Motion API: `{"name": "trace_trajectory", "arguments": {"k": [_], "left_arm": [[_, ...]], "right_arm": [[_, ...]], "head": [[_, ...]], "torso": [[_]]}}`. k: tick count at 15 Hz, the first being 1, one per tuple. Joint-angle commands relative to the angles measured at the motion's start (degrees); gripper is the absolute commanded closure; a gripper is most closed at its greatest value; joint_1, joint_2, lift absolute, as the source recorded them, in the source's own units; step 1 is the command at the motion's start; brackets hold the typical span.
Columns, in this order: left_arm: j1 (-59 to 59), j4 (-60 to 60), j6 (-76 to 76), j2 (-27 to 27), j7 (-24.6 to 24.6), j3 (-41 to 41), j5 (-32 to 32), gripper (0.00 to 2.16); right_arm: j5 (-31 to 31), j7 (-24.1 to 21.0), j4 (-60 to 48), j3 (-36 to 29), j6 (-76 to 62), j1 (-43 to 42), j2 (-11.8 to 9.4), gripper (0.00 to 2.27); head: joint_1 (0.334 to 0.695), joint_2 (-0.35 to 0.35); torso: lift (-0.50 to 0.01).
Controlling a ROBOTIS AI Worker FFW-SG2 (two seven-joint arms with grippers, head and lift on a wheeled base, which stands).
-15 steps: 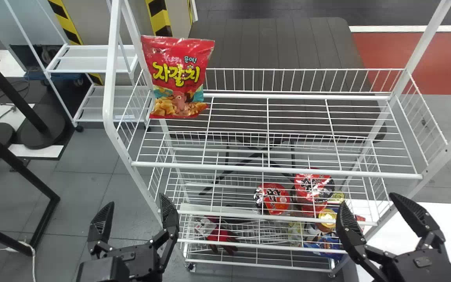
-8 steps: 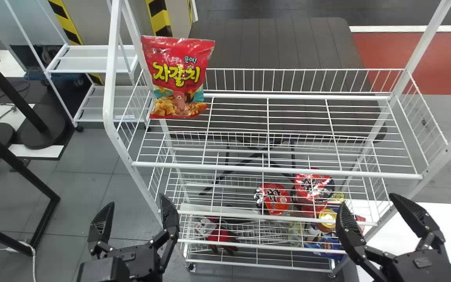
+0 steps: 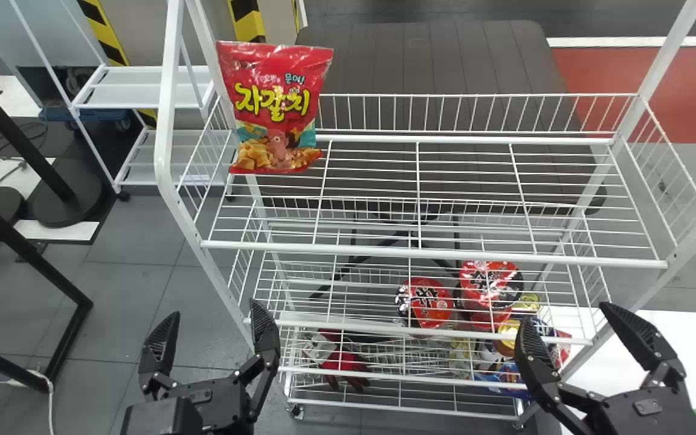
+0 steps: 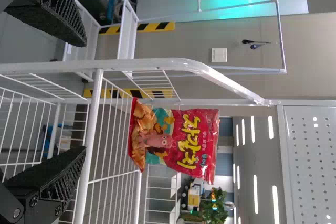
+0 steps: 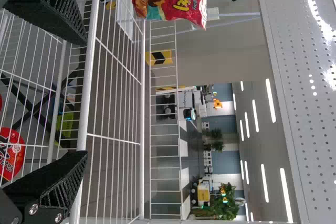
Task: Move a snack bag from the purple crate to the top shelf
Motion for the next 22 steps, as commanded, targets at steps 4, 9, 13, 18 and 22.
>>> {"name": "trace_trajectory", "arguments": {"k": [4,9,13,18,22], "left_arm": [[0.1,-0.1,0.1,0.0,0.0,0.0,0.0,0.12],[0.1,-0.2,0.3,0.0,0.0,0.0,0.0,0.12],[0.2,-0.2,0.3,0.1,0.0,0.0,0.0,0.12],[0.1,-0.1,0.3,0.0,-0.1,0.0,0.0,0.12],[0.1,0.0,0.3,0.0,0.0,0.1,0.0,0.12]], "right_arm": [[0.0,0.0,-0.2,0.0,0.2,0.1,0.0,0.05],[0.0,-0.1,-0.2,0.0,0.4,0.1,0.0,0.05],[0.0,-0.1,-0.2,0.0,0.5,0.1,0.0,0.05],[0.0,-0.1,-0.1,0.0,0.5,0.0,0.0,0.05],[0.0,-0.1,0.4,0.2,0.7,-0.3,0.1,0.05]], "head": [[0.695,0.090],[0.695,0.090],[0.695,0.090],[0.695,0.090],[0.695,0.091]], "torso": [[-0.055],[-0.075],[-0.091],[-0.111],[-0.127]]}}
